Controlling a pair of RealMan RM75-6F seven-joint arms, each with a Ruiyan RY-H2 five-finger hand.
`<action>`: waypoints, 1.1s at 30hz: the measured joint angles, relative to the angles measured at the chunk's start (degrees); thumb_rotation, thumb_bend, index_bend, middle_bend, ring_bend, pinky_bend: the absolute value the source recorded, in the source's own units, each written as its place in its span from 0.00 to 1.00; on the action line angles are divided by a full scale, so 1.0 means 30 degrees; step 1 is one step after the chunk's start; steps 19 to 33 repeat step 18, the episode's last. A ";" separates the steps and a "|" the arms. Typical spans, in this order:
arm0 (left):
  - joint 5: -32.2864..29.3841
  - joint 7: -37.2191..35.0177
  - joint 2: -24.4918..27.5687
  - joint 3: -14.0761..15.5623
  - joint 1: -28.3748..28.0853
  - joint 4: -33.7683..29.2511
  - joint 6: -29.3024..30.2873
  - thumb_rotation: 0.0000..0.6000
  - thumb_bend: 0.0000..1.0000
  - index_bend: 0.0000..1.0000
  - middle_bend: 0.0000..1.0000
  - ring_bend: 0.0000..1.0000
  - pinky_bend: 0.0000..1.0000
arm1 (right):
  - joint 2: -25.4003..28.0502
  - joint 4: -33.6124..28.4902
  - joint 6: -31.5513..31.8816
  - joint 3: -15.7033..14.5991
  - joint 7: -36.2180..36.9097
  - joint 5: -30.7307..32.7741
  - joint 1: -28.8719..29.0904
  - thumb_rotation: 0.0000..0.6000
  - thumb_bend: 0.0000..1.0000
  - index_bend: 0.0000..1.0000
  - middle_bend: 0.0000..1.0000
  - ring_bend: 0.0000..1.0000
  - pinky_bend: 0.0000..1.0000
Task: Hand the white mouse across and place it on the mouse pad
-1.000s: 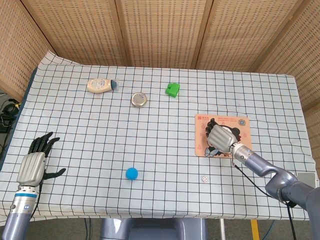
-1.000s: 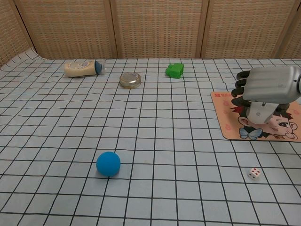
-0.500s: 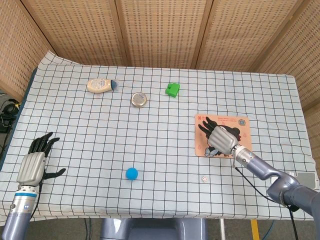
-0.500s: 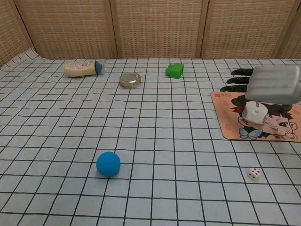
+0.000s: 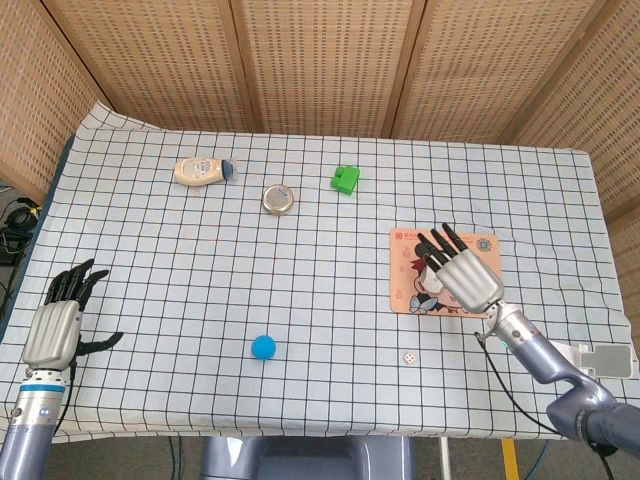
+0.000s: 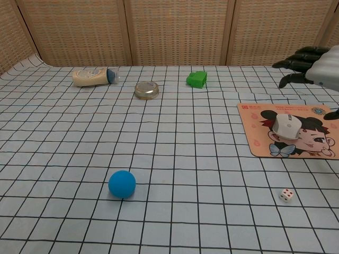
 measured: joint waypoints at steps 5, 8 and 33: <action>0.0279 0.0233 -0.0011 0.0105 -0.0037 0.0530 0.0002 1.00 0.13 0.10 0.00 0.00 0.00 | 0.0061 -0.0747 0.2209 0.0648 0.3405 0.1245 -0.1890 1.00 0.13 0.05 0.00 0.00 0.00; 0.0569 0.0462 -0.0064 0.0255 -0.0066 0.1034 -0.0005 1.00 0.12 0.08 0.00 0.00 0.00 | 0.0059 -0.1151 0.2870 0.0897 0.5587 0.1847 -0.2851 1.00 0.12 0.02 0.00 0.00 0.00; 0.1481 0.0397 -0.0272 0.0719 0.0139 0.2561 0.0364 1.00 0.11 0.04 0.00 0.00 0.00 | 0.0230 -0.2356 0.6035 0.1148 1.1453 0.2565 -0.6561 1.00 0.11 0.00 0.00 0.00 0.00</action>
